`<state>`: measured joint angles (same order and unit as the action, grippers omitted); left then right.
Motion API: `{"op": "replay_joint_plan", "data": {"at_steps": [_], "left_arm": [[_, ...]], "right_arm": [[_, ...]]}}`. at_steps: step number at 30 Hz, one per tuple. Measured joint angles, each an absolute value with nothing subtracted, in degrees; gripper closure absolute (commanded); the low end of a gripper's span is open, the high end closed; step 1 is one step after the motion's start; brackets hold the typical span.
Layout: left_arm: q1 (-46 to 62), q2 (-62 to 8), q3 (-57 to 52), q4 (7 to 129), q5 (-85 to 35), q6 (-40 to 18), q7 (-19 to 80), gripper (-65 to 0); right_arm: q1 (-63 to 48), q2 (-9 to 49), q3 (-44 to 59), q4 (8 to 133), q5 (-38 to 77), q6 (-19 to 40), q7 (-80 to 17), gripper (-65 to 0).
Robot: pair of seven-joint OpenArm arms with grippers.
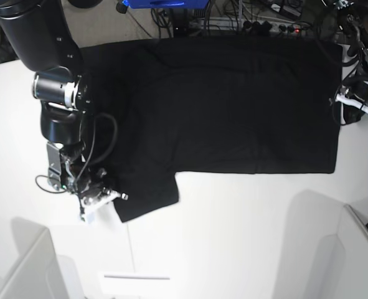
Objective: Fold the T-shirt properly
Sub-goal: 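Grasp the hem corners of the shirt with both grippers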
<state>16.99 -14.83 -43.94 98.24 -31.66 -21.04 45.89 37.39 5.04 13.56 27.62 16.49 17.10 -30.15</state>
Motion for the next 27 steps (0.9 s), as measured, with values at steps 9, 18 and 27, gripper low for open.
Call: {"op": "replay_joint_plan", "data": {"at_steps": [9,18,27], "left_arm": [[7.51,-20.16,-43.68,85.17,-31.44,-20.62,45.87,-50.2],[-7.81,-25.43,-35.70,62.83,-24.53,-20.95,45.21,-51.0],[-17.61,-25.43,-28.42,51.81,-18.76,-20.99,40.42,-50.8]], "right_arm": [[37.41,4.97,13.54,27.59,16.71,17.10,-30.81,0.0],[37.41,4.84,13.54,27.49,16.82,17.12,-30.63,0.0],[37.41,4.73,13.54,27.59,16.71,17.12,-30.83,0.0]]}}
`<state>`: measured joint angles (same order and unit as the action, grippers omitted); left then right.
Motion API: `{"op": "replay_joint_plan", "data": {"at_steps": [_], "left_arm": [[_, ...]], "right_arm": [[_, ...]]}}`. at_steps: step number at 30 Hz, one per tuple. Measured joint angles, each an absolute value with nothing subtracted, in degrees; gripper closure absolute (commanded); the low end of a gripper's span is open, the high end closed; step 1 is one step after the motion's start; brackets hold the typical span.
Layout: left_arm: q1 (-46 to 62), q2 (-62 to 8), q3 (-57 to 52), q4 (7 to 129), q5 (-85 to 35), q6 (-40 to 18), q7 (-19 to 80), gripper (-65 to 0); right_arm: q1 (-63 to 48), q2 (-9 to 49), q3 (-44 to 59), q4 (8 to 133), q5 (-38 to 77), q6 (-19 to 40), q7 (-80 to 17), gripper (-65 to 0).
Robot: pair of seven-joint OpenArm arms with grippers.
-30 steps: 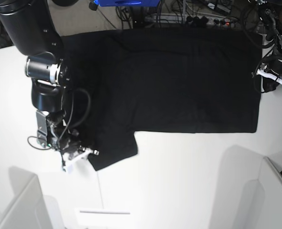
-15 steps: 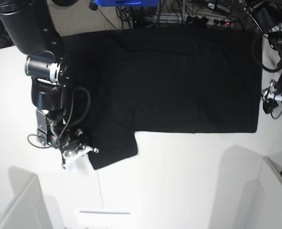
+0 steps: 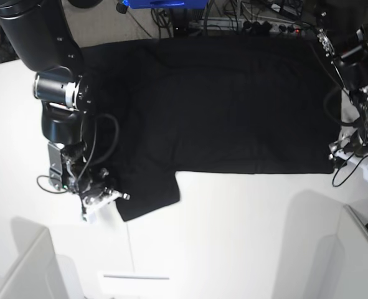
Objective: Fold the T-shirt properly
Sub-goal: 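Grasp the hem corners of the shirt with both grippers, then lift the hem and fold it over toward the collar with both grippers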
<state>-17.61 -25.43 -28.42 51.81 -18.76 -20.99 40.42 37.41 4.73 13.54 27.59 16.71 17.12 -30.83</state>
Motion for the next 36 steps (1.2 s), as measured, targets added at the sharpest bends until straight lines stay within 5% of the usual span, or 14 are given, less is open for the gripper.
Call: {"op": "replay_joint_plan", "data": {"at_steps": [14,26,36], "left_arm": [[-24.29,-25.06,-20.47,42.15,-16.73,-21.06,34.02,-50.0],[-24.03,-25.28,-20.56,40.91,-17.41,-20.99,33.23,0.0],[-22.65,-23.92,-20.53,43.92,-17.61,-20.99,33.74,0.0]], "right_arm": [[37.41,4.86,13.65,27.68,17.39,17.15,-32.05,0.0],[37.23,4.84,13.65,27.70,17.37,17.15,-31.81,0.0],[33.23,4.54,13.65,33.50,16.80,17.41,-27.20,0.0]]}}
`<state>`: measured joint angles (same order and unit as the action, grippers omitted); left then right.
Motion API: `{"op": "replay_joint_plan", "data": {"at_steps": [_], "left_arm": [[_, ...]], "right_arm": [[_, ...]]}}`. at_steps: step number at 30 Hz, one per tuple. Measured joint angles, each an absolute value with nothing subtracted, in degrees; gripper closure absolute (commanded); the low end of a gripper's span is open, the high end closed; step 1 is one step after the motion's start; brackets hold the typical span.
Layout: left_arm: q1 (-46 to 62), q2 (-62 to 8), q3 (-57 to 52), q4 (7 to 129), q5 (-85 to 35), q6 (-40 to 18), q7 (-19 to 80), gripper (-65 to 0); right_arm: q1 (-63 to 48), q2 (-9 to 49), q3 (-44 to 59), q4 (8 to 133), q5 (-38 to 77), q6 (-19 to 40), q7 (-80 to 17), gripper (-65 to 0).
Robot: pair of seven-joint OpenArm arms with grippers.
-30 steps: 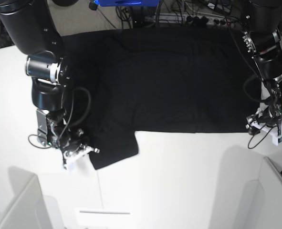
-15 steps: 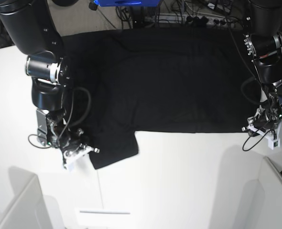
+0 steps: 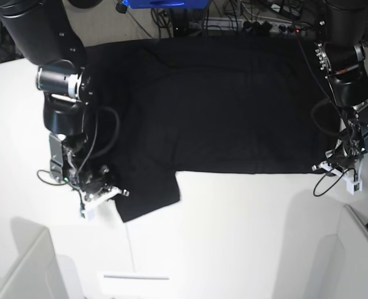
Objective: Fold the T-shirt properly
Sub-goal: 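Lift the hem and fold it over toward the collar with both grippers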
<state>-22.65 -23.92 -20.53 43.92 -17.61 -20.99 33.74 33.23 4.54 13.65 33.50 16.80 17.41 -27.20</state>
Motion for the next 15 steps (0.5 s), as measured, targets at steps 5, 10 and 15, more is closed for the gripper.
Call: {"op": "replay_joint_plan", "data": {"at_steps": [5,10,15], "left_arm": [[-16.64,-22.68,-20.60,55.40,-16.88,-21.06,36.47,0.0],[-15.81,-22.44,-20.93,59.16,-17.02,-21.06,39.48,0.0],[-12.12,-22.09,-20.93,66.65,-17.12,-21.06,40.84,0.0]], "right_arm": [[29.04,4.82,13.28,43.35,14.98,16.32,-30.09,0.0],[28.16,4.51,13.21,50.37,14.98,16.47,-35.62,0.0],[24.51,4.64,13.21,59.22,14.94,16.45,-39.72,0.0]]}}
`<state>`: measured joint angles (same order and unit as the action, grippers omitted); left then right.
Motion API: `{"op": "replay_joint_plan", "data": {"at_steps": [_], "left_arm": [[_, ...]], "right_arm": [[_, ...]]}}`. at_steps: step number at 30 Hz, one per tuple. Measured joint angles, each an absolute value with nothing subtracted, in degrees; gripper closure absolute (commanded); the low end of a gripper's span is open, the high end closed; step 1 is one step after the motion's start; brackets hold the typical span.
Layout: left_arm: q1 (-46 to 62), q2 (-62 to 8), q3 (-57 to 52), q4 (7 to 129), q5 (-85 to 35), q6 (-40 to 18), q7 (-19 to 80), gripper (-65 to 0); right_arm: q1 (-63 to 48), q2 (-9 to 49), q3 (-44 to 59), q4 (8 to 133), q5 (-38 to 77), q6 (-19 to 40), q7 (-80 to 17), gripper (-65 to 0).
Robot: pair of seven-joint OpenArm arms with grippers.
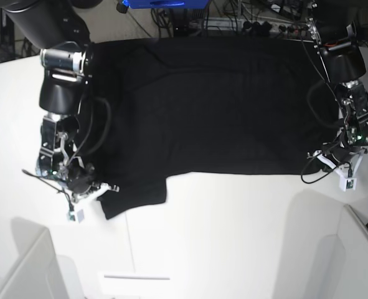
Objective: Fold the T-shirt properly
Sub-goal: 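Lift the hem and fold it over toward the collar with both grippers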
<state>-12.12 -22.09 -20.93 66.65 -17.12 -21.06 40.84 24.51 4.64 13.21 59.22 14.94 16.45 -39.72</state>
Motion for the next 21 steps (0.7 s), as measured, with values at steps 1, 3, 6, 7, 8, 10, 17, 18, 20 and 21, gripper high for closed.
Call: {"op": "replay_joint_plan", "data": {"at_steps": [1,3,6,7,8,10,17,18,20,21], "left_arm": [[-11.64,-22.09,-20.95,67.94,-17.17,-21.06,40.77,0.0],[-11.40,-22.11,-20.95,69.17,-17.15,-21.06,41.04,0.0],[-10.59,-21.74,-23.86,71.61,-21.43,-21.28,45.36,0.0],[-9.91,-21.74,-25.41,72.66,-23.46,-21.26,45.78,0.0],[-9.13,-22.04,-26.39,73.69,-24.69,-21.26,46.00,0.0],[-7.75,-22.76,-26.94,75.70,-24.82,-20.78,46.63,0.0],[-0.89,-21.98,-27.11,83.29,-27.11,-21.08,46.61,0.0],[0.30,-22.11,-27.27,84.40,-27.92,-21.02,46.61,0.0],[2.04,-22.39,-27.44,86.19,-31.42,-20.91,46.78,0.0],[2.87,-22.41,-27.68,87.09,-33.10,-21.04,46.83,0.0]], "right_arm": [[23.75,4.69,13.28,60.60,14.90,16.47,-40.51,0.0],[22.76,4.69,13.54,63.11,14.81,16.45,-42.04,0.0],[20.99,4.54,13.50,67.75,15.16,16.49,-43.11,0.0],[20.36,4.54,13.50,68.95,15.18,16.47,-43.35,0.0],[19.68,4.58,13.52,70.08,15.27,16.47,-43.77,0.0],[18.20,4.67,13.54,71.99,14.92,16.47,-45.60,0.0],[14.37,4.69,13.54,80.66,15.14,16.47,-49.39,0.0],[13.30,4.69,13.54,82.11,15.07,16.49,-49.71,0.0],[11.60,4.62,13.54,84.36,15.07,16.53,-51.24,0.0],[10.68,4.60,13.54,85.62,15.16,16.51,-51.81,0.0]]}}
